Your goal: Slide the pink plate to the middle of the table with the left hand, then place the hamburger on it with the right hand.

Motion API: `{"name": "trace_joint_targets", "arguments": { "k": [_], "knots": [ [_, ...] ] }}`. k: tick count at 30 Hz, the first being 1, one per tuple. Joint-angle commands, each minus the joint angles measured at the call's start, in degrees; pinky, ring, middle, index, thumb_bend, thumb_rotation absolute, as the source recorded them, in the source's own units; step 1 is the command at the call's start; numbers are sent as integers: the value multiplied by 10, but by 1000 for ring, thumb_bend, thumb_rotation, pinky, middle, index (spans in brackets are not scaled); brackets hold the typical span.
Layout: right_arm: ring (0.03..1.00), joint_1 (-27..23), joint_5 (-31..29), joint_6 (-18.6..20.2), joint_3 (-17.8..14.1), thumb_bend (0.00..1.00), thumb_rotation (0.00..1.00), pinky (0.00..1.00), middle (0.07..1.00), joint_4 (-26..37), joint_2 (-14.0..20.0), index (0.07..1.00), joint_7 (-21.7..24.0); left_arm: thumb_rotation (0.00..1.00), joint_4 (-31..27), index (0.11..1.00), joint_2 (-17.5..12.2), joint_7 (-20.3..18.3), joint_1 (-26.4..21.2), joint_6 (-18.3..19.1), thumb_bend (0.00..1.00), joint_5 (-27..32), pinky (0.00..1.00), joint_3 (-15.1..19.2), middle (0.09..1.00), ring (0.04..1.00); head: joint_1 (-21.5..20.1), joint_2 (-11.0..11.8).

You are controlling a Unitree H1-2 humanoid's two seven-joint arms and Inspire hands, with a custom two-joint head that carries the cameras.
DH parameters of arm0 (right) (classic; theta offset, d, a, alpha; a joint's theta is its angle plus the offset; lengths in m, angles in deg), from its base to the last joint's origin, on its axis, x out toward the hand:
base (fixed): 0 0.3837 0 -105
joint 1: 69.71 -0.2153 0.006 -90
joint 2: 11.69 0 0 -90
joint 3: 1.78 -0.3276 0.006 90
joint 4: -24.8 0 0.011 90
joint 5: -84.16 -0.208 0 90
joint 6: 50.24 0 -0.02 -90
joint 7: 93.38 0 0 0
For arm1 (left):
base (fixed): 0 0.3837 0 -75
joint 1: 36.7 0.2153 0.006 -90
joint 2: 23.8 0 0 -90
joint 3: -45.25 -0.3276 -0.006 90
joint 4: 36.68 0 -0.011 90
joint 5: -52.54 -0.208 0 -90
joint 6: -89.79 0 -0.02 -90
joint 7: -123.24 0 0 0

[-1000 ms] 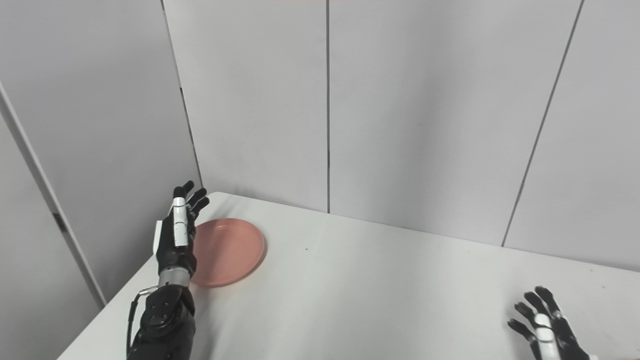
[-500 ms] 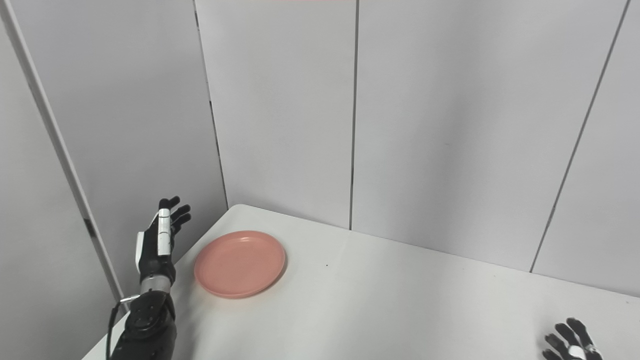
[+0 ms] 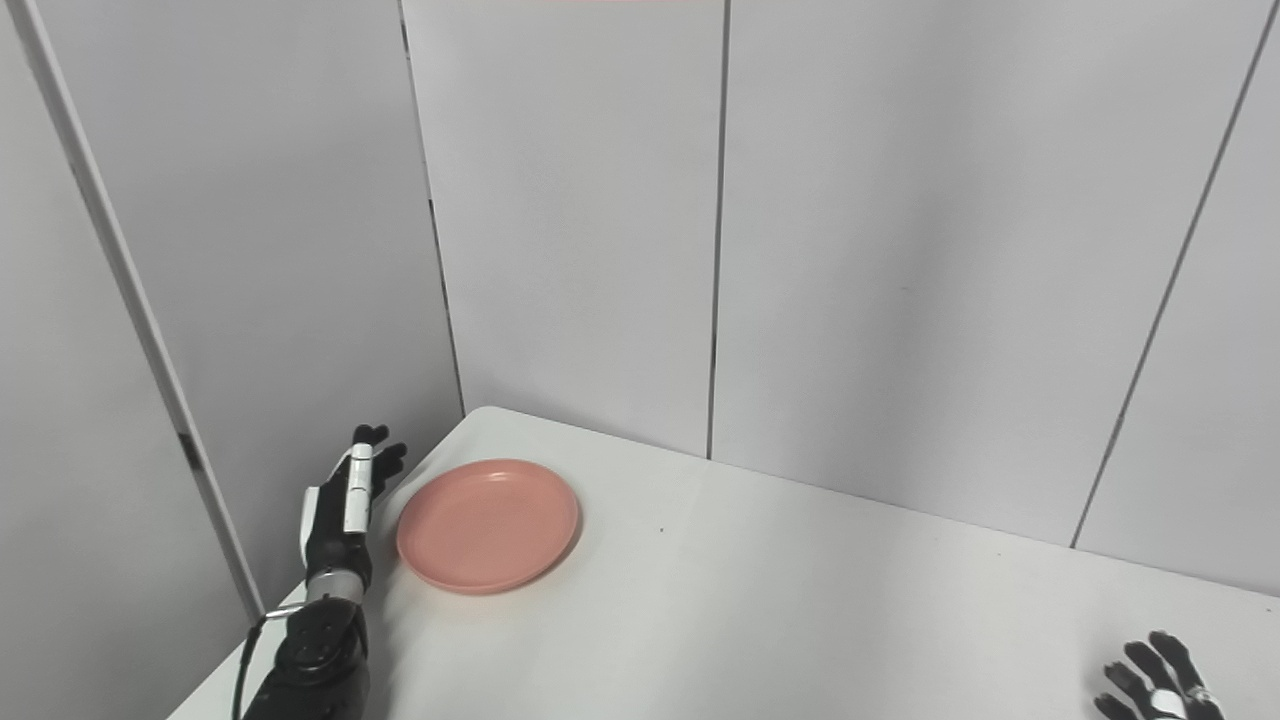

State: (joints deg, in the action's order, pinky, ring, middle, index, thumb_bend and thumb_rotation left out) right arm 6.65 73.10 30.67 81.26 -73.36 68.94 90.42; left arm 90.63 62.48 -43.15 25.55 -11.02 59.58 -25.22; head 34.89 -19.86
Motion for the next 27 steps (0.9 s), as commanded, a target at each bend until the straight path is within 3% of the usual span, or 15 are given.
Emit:
{"name": "trace_joint_targets", "arguments": {
  "k": [1,8,14,16,21,27],
  "knots": [
    [847,-11,0,-7,1,433,776,811,876,26,-1,886,0,1000,2,799,-8,0,-32,-28,797,-6,921,-4,785,830,-4,-1],
    [856,-8,3,-9,3,518,792,838,881,27,0,881,1,1000,30,804,3,-13,-43,-28,797,13,954,-9,790,849,-9,-4],
    [854,-10,-8,-26,0,499,745,784,873,20,-8,869,2,1000,62,821,15,-34,-56,-45,802,28,936,-16,800,855,-13,-6],
    [863,-9,-8,-31,-1,512,740,808,879,19,-10,866,0,1000,73,830,21,-49,-59,-53,809,39,951,-17,812,867,-14,-7],
    [860,-6,-4,-20,1,485,730,785,875,30,-11,856,-3,1000,76,836,33,-73,-60,-52,846,64,960,-15,820,877,-17,-9],
    [913,-4,2,-11,3,513,777,877,919,38,-8,877,-1,1000,67,823,54,-102,-58,-46,860,97,893,-9,816,830,-19,-11]
  ]
}}
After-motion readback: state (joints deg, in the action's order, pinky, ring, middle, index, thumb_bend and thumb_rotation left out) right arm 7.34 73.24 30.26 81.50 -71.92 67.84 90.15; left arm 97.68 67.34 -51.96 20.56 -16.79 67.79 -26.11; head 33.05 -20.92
